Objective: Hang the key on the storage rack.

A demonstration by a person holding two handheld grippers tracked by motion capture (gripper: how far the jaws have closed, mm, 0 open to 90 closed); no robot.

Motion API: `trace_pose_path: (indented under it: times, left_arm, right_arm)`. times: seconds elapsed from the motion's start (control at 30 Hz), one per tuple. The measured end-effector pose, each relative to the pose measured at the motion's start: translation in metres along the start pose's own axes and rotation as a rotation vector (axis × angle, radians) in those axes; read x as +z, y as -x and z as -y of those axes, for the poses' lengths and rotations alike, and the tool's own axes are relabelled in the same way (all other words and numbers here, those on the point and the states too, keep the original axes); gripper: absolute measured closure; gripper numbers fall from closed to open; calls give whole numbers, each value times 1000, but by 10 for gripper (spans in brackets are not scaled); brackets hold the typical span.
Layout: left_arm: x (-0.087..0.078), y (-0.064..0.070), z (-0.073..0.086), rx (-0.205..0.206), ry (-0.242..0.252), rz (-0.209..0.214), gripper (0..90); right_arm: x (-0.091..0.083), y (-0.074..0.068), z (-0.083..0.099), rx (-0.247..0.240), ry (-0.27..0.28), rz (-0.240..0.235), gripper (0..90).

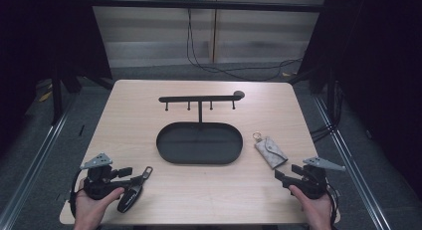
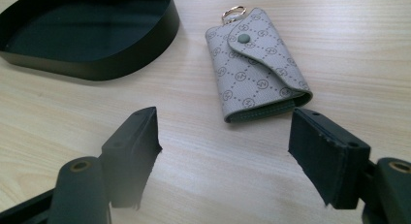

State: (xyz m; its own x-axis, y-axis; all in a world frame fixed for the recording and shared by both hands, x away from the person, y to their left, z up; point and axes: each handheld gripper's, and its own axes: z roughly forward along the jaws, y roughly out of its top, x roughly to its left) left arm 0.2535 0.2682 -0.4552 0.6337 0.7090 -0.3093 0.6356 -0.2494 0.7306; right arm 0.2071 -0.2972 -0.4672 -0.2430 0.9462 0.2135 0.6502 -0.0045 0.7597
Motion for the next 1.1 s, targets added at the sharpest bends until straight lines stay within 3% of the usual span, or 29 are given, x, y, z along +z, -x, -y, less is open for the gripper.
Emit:
trace_pose_path:
  times: [0.17,0.27,0.37,0.57,0.73,1.0,1.1]
  left_arm:
    - [1,1,0,2,-9,1,401]
    - [2,-1,-1,-16,-6,17,391]
    - [2,0,0,-11,-1,15,396]
    - [1,0,-1,-6,-10,21,440]
    - [3,-1,-4,-24,-30,-15,452]
    - [7,5,-12,39,-84,-80,456]
    - [10,7,-17,42,-106,-63,445]
  right_arm:
    - [-2,1,1,12,-1,-9,265]
    - [-1,2,2,7,-7,-54,311]
    - [-1,1,2,1,-7,-71,311]
    - [-1,-2,2,-21,-14,-62,311]
    - [1,-4,1,-29,-26,-61,309]
    - [3,-4,1,-33,-31,-63,293]
    - [3,-4,1,-32,-36,-65,289]
